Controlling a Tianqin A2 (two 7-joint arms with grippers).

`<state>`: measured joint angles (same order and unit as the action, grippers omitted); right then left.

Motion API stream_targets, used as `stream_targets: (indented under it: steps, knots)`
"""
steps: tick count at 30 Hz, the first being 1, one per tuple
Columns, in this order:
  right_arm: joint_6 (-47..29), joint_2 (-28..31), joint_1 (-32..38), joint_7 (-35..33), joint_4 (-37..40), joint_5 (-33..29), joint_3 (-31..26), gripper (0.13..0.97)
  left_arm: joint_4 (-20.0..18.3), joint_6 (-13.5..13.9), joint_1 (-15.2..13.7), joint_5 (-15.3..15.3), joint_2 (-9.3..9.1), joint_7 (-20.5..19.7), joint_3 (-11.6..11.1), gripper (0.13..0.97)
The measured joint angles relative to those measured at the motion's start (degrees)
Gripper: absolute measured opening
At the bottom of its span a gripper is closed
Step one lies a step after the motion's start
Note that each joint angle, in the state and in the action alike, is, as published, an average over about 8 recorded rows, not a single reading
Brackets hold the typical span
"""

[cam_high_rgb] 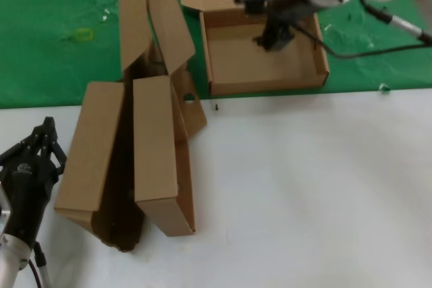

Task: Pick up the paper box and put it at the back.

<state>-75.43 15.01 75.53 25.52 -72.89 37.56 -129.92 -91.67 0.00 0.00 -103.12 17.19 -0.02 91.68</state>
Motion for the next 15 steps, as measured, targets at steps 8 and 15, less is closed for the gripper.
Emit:
stream_targets:
  steps: [8,15]
  knots:
    - [-3.9,10.1,-3.5,0.2,-20.8,4.3,6.6,0.673,0.0,0.0,0.0,0.0,0.00,0.0,0.0,0.143]
    - [0.1,19.1,-14.3,2.3,-37.4,9.1,17.4,0.805,0.0,0.0,0.0,0.0,0.00,0.0,0.0,0.143]
